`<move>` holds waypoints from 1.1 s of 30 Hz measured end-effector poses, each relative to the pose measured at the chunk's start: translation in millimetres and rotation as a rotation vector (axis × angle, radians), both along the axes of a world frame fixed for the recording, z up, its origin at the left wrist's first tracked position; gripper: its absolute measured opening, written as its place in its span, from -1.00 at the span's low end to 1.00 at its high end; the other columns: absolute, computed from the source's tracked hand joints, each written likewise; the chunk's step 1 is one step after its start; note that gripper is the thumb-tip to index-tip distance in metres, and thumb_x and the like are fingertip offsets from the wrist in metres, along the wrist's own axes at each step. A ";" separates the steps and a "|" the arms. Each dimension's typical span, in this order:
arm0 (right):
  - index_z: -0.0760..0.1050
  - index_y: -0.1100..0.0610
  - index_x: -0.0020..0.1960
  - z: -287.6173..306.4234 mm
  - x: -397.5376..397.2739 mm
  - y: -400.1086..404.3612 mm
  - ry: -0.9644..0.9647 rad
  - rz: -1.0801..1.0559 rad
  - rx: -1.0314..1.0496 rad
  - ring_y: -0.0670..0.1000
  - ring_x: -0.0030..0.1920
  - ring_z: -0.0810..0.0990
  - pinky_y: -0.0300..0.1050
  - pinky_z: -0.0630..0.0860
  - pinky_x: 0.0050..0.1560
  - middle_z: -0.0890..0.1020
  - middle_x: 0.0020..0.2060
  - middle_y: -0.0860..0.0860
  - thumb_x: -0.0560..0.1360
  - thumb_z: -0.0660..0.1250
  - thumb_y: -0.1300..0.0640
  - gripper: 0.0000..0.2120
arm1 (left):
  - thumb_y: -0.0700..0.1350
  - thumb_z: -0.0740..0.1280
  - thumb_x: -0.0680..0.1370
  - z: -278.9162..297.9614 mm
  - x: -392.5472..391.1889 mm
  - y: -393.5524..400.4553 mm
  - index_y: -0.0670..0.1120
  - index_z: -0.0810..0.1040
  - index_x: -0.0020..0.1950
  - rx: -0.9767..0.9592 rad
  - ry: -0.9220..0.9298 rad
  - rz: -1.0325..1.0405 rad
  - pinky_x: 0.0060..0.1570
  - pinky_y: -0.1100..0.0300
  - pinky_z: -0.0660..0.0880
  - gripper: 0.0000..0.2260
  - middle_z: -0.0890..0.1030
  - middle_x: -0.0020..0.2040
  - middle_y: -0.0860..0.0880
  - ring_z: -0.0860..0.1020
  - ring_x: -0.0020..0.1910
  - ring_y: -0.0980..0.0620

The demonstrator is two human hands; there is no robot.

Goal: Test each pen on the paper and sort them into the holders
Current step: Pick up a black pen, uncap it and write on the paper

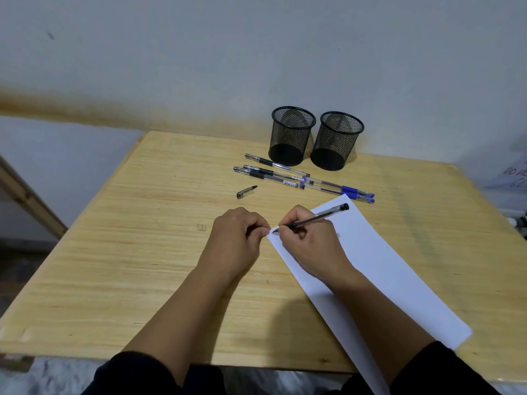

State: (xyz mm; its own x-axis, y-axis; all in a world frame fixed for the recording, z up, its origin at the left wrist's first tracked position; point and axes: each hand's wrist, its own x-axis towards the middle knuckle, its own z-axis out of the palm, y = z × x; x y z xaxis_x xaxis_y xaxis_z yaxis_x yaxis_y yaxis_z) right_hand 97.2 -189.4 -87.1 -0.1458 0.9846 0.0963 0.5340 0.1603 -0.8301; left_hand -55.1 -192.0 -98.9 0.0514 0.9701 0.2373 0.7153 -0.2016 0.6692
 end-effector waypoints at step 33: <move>0.46 0.21 -0.16 -1.3 -0.8 1.1 -0.054 -0.037 0.064 -0.09 -0.42 0.41 -0.35 0.33 -0.44 0.58 -0.34 0.20 0.48 0.26 0.22 -0.93 | -0.20 0.34 0.49 -2.5 0.2 0.1 -0.01 0.67 -0.05 0.047 0.014 -0.054 -0.16 0.43 0.28 -0.85 0.63 -0.12 -0.03 0.51 -0.06 0.04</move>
State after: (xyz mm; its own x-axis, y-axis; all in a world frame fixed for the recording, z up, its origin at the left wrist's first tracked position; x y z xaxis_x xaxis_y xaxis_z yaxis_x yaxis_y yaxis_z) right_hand 96.4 -188.3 -88.3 -0.1159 0.9815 0.1522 0.5841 0.1913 -0.7888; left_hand -54.9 -191.9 -101.5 0.1067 0.9535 0.2818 0.7117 -0.2712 0.6480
